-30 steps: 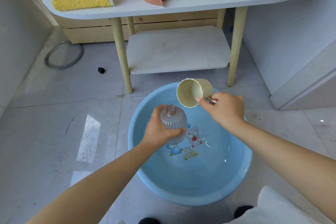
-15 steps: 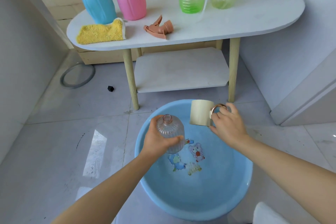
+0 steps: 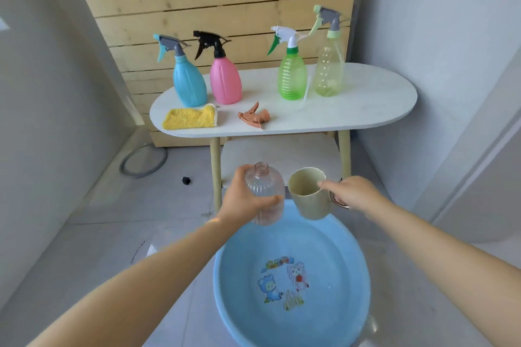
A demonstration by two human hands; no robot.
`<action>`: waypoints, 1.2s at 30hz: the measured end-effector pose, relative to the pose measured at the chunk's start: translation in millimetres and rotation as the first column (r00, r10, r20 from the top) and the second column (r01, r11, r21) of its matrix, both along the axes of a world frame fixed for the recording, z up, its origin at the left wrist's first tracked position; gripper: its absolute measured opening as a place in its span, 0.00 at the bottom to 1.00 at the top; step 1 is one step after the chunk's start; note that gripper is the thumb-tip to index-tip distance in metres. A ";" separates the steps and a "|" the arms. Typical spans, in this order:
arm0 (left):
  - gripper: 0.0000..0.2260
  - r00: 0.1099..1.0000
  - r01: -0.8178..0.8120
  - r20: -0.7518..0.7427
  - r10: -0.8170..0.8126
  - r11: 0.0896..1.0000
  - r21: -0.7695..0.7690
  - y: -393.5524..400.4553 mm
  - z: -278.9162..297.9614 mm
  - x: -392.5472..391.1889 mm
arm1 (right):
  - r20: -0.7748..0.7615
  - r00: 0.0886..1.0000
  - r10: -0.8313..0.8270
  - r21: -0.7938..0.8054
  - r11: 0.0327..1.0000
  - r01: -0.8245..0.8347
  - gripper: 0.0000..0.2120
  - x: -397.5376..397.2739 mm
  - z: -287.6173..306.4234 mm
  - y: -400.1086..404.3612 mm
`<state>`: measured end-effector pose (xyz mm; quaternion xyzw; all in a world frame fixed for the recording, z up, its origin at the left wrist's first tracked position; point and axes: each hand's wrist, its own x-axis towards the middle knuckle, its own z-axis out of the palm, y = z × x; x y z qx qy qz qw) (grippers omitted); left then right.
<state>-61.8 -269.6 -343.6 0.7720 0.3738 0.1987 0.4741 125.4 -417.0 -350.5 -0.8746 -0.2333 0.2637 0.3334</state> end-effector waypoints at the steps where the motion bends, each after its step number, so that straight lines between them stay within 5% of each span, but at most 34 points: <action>1: 0.35 1.000 -0.003 0.016 0.003 1.000 0.012 -0.1 13.7 4.5 | 0.003 1.000 -0.013 0.037 0.999 0.013 0.25 1.5 14.8 -2.3; 12: 0.36 0.992 -0.081 0.107 0.072 0.994 0.079 12.7 113.6 75.7 | 0.187 0.948 -0.258 0.231 0.949 0.213 0.28 51.3 119.9 15.7; 25: 0.37 0.992 -0.075 0.113 0.064 0.993 0.094 67.6 95.4 177.7 | 0.066 0.931 -0.359 0.166 0.924 0.345 0.29 118.1 84.7 78.6; 36: 0.39 0.989 -0.051 0.147 0.029 0.988 0.145 86.6 77.8 202.3 | 0.187 0.914 -0.359 0.186 0.927 0.326 0.31 115.9 79.3 108.5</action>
